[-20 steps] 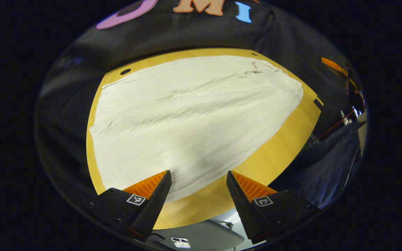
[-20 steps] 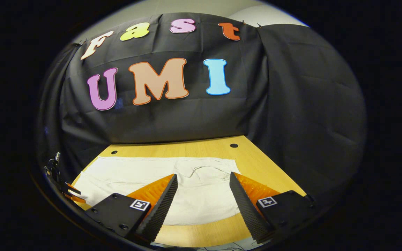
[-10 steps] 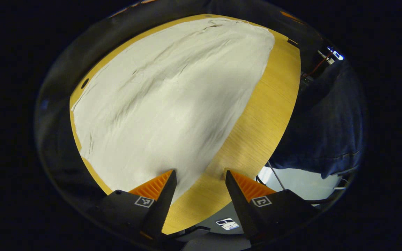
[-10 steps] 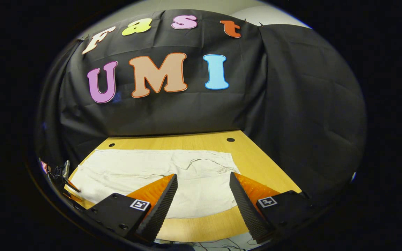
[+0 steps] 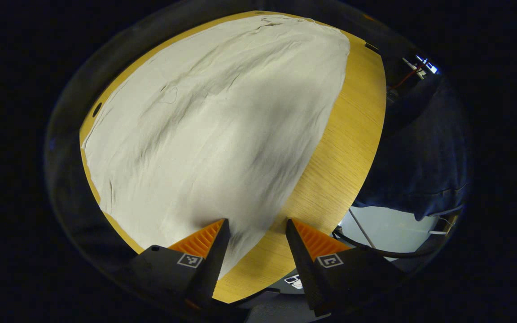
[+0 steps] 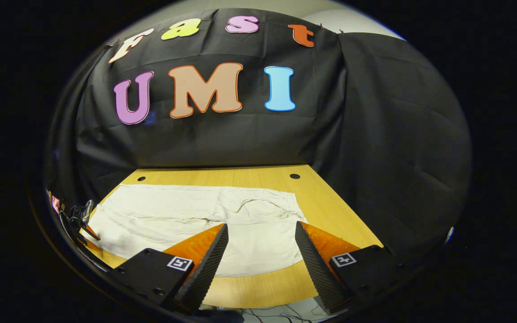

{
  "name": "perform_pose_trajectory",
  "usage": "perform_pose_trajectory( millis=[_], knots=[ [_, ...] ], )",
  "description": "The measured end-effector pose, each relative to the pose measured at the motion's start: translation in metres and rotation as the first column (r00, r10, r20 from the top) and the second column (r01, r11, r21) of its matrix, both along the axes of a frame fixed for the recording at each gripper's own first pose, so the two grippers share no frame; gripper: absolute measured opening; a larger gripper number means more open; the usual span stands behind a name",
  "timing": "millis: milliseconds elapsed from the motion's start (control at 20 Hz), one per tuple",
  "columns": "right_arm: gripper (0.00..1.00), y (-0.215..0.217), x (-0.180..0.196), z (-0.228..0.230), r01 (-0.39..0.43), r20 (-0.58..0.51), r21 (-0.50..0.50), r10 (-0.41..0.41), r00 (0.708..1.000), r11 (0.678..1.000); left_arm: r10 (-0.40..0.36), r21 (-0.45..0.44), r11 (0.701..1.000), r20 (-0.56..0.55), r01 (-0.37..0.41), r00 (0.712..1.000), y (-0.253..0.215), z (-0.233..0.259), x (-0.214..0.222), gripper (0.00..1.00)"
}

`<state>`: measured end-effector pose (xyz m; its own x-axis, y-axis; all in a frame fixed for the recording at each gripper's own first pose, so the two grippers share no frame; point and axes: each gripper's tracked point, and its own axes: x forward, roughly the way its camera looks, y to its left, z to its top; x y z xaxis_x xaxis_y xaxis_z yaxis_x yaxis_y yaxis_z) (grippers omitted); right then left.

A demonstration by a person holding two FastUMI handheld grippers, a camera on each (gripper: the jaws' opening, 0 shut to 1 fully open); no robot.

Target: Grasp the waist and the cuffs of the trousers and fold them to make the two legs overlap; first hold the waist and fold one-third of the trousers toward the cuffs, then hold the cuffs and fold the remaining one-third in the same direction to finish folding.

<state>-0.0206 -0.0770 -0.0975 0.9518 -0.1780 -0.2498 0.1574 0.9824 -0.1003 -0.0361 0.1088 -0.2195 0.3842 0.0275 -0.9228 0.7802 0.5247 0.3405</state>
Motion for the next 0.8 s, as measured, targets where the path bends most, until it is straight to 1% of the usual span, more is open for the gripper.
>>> perform_pose_trajectory(
  millis=[150, 200, 250, 300, 350, 450, 500, 550, 600, 650, 750, 800],
  knots=[
    [0.96, 0.005, 0.003, -0.005, -0.013, -0.007, 0.0, 0.013, 1.0, 1.0, -0.022, 0.039, 0.999, -0.027, 0.023, 0.999, 0.003, 0.0, 0.003, 0.72],
    [0.91, 0.007, 0.006, -0.007, -0.019, -0.013, 0.0, 0.019, 1.0, 1.0, -0.023, 0.057, 0.998, -0.039, 0.025, 0.999, 0.005, 0.002, 0.003, 0.67],
    [0.95, 0.009, 0.007, -0.012, -0.027, -0.019, 0.002, 0.027, 0.999, 1.0, -0.017, 0.077, 0.997, -0.052, 0.021, 0.998, 0.005, 0.003, 0.003, 0.64],
    [0.96, 0.011, 0.01, -0.015, -0.035, -0.026, 0.001, 0.035, 0.999, 0.999, -0.009, 0.097, 0.995, -0.064, 0.015, 0.998, 0.007, 0.004, 0.003, 0.6],
    [0.92, 0.012, 0.012, -0.016, -0.041, -0.029, -0.007, 0.04, 0.999, 0.999, -0.001, 0.111, 0.994, -0.069, 0.009, 0.998, 0.009, 0.005, 0.003, 0.55],
    [0.92, 0.013, 0.016, -0.019, -0.052, -0.035, -0.02, 0.052, 0.998, 0.998, 0.01, 0.13, 0.992, -0.071, 0.0, 0.997, 0.011, 0.007, 0.006, 0.44],
    [0.92, 0.015, 0.019, -0.02, -0.059, -0.039, -0.022, 0.058, 0.998, 0.998, 0.016, 0.135, 0.991, -0.065, -0.007, 0.998, 0.011, 0.009, 0.009, 0.31],
    [0.95, 0.015, 0.021, -0.023, -0.068, -0.043, -0.02, 0.067, 0.997, 0.997, 0.021, 0.138, 0.99, -0.058, -0.013, 0.998, 0.012, 0.011, 0.011, 0.23],
    [0.92, 0.016, 0.024, -0.024, -0.078, -0.046, -0.019, 0.077, 0.996, 0.997, 0.019, 0.14, 0.99, -0.052, -0.012, 0.998, 0.012, 0.01, 0.011, 0.11],
    [0.95, 0.017, 0.027, -0.027, -0.088, -0.05, -0.021, 0.087, 0.995, 0.996, 0.014, 0.142, 0.99, -0.054, -0.006, 0.998, 0.012, 0.009, 0.012, 0.06],
    [0.94, 0.018, 0.033, -0.031, -0.114, -0.066, -0.036, 0.111, 0.992, 0.993, 0.006, 0.138, 0.99, -0.058, 0.002, 0.998, 0.013, 0.009, 0.014, 0.0],
    [0.95, 0.017, 0.032, -0.035, -0.132, -0.079, -0.05, 0.128, 0.989, 0.99, 0.007, 0.134, 0.991, -0.059, 0.001, 0.998, 0.012, 0.009, 0.013, 0.0]
  ],
)
